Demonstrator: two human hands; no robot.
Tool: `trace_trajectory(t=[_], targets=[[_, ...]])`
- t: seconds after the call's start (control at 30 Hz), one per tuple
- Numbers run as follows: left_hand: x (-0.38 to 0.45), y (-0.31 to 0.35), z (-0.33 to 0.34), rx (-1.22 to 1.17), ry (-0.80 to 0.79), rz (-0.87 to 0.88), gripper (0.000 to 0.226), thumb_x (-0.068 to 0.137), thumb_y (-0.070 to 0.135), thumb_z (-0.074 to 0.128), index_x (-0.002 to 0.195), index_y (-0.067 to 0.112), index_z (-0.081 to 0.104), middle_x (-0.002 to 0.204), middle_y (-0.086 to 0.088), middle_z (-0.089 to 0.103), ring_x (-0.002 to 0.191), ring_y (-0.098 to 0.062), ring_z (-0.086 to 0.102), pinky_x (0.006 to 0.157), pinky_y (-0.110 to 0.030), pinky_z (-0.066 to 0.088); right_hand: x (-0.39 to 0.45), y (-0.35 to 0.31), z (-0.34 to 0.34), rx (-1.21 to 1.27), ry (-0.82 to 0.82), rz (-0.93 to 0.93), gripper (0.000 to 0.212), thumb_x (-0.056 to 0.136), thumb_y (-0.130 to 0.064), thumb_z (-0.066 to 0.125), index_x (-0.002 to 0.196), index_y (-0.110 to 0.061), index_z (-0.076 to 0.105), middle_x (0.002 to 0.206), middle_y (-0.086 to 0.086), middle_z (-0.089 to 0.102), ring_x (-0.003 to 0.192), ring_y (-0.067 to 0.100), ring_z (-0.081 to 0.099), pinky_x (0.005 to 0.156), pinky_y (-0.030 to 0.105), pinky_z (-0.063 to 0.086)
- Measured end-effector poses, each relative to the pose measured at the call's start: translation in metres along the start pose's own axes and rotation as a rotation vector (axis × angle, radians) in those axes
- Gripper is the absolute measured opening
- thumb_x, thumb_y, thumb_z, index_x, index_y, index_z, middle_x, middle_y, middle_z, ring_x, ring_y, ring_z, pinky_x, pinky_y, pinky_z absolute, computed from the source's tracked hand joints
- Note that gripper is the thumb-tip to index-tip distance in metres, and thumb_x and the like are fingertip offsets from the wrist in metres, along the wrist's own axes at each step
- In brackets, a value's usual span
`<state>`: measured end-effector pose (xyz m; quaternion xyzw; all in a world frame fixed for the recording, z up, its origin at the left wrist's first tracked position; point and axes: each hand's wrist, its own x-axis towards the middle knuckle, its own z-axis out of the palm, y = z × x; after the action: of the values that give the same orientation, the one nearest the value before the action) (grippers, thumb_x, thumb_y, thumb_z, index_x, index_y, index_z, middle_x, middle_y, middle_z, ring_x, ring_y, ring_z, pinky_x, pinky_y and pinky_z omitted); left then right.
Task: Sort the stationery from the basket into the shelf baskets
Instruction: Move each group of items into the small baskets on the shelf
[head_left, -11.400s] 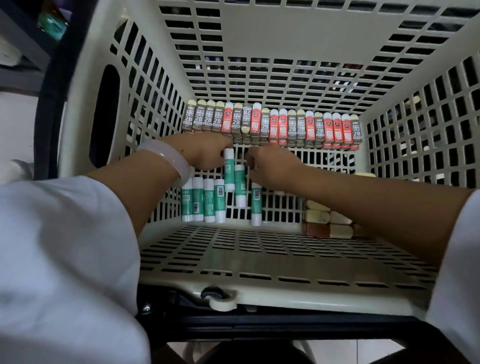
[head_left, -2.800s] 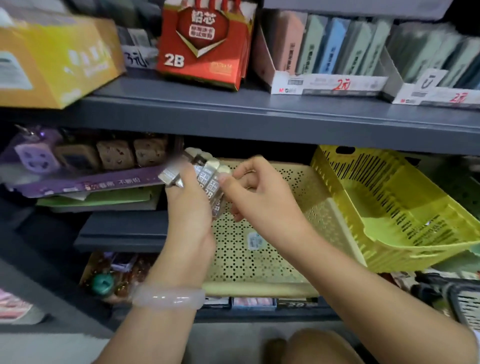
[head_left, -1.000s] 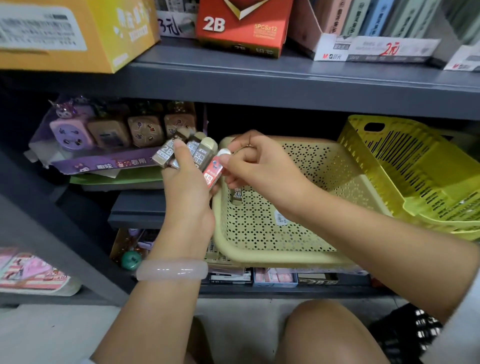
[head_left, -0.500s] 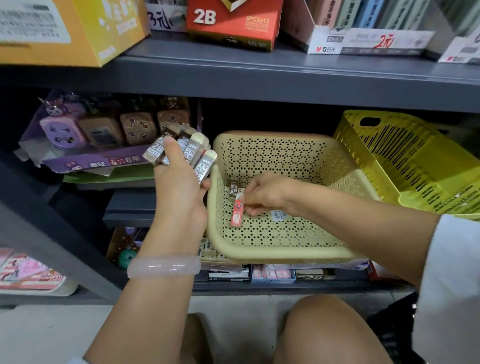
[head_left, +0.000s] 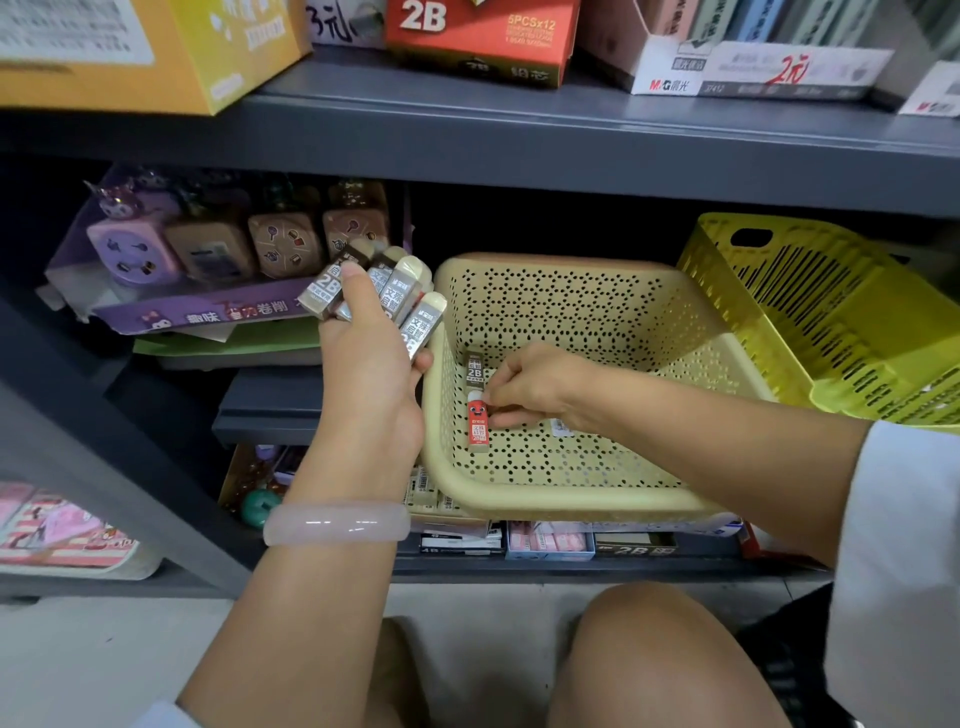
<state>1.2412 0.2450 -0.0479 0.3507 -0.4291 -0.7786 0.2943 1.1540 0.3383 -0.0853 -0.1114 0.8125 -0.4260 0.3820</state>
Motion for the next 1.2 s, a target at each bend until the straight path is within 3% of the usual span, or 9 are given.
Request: trace_trajectory(t=[0.13,0.3,0.53,0.67,0.8,0.87,1.0,1.13,1.2], targets=[[0.0,-0.001,0.0,0.015,0.004,0.002,0.049,0.096,0.046,0.037,0.122,0.007,0.05,0.074,0.003,0.058,0.049,-0.005,0.051,0.039,-0.014,0.035,-0.01,-0.012,-0.015,-0.038,0.044,-0.106,0.012,0.093,-0.009,0.051,0.095,0.001,0.057,0.08,0.009,0.061,0.068,0.016,0.062,0.07,0.024,0.057],[0.0,-0.001,0.002,0.038,0.012,0.012,0.051,0.096,0.046,0.035,0.124,0.006,0.049,0.081,-0.001,0.059,0.054,-0.008,0.051,0.039,-0.013,0.036,-0.035,-0.039,-0.01,0.243,0.001,-0.451,0.015,0.093,-0.023,0.054,0.086,-0.01,0.057,0.074,0.006,0.063,0.057,0.006,0.061,0.057,0.018,0.054],[0.003,-0.003,0.001,0.057,0.027,0.045,0.052,0.096,0.047,0.035,0.124,0.005,0.046,0.091,-0.004,0.061,0.059,-0.009,0.057,0.039,-0.013,0.042,-0.035,-0.041,0.0,0.342,-0.027,-0.526,0.008,0.089,-0.004,0.056,0.084,-0.009,0.056,0.071,0.006,0.06,0.059,0.006,0.057,0.063,0.015,0.053],[0.007,-0.007,-0.003,0.078,0.038,0.032,0.056,0.094,0.052,0.036,0.124,0.005,0.045,0.076,-0.002,0.05,0.047,-0.007,0.041,0.04,-0.014,0.041,-0.021,-0.038,-0.026,0.39,0.146,-0.425,0.013,0.092,-0.003,0.051,0.085,-0.009,0.06,0.076,0.003,0.061,0.063,0.007,0.057,0.063,0.014,0.053],[0.009,-0.007,-0.002,0.075,0.021,0.037,0.057,0.094,0.051,0.037,0.125,0.005,0.047,0.073,-0.002,0.048,0.046,-0.008,0.039,0.04,-0.015,0.038,0.004,-0.031,-0.035,0.094,0.271,-0.151,0.022,0.092,-0.006,0.054,0.111,0.004,0.058,0.096,0.014,0.064,0.08,0.021,0.063,0.087,0.028,0.052],[0.01,-0.008,-0.002,0.079,0.02,0.043,0.055,0.094,0.05,0.036,0.123,0.005,0.048,0.073,-0.001,0.049,0.045,-0.008,0.039,0.04,-0.015,0.038,0.014,-0.025,-0.03,-0.049,0.269,-0.059,0.025,0.091,-0.01,0.055,0.112,0.004,0.058,0.101,0.016,0.066,0.082,0.021,0.064,0.086,0.028,0.053],[0.012,-0.008,-0.003,0.083,0.011,0.048,0.054,0.094,0.05,0.036,0.122,0.006,0.048,0.074,-0.002,0.049,0.046,-0.008,0.038,0.039,-0.016,0.037,0.027,-0.017,-0.021,-0.037,0.206,0.044,0.025,0.09,-0.014,0.058,0.11,0.003,0.056,0.077,0.011,0.06,0.054,0.01,0.057,0.058,0.021,0.054],[0.014,-0.008,-0.002,0.087,0.003,0.046,0.054,0.094,0.05,0.035,0.124,0.008,0.049,0.071,-0.002,0.046,0.046,-0.009,0.037,0.04,-0.016,0.036,0.036,-0.012,-0.018,0.013,0.223,0.016,0.027,0.088,-0.009,0.061,0.11,0.006,0.056,0.075,0.011,0.06,0.073,0.018,0.061,0.085,0.035,0.054],[0.014,-0.008,-0.001,0.091,0.005,0.045,0.053,0.094,0.05,0.036,0.125,0.009,0.049,0.07,-0.001,0.046,0.047,-0.008,0.038,0.039,-0.016,0.036,0.036,-0.011,-0.016,-0.016,0.211,0.002,0.027,0.087,-0.007,0.061,0.11,0.007,0.058,0.073,0.009,0.059,0.067,0.016,0.059,0.082,0.033,0.053]])
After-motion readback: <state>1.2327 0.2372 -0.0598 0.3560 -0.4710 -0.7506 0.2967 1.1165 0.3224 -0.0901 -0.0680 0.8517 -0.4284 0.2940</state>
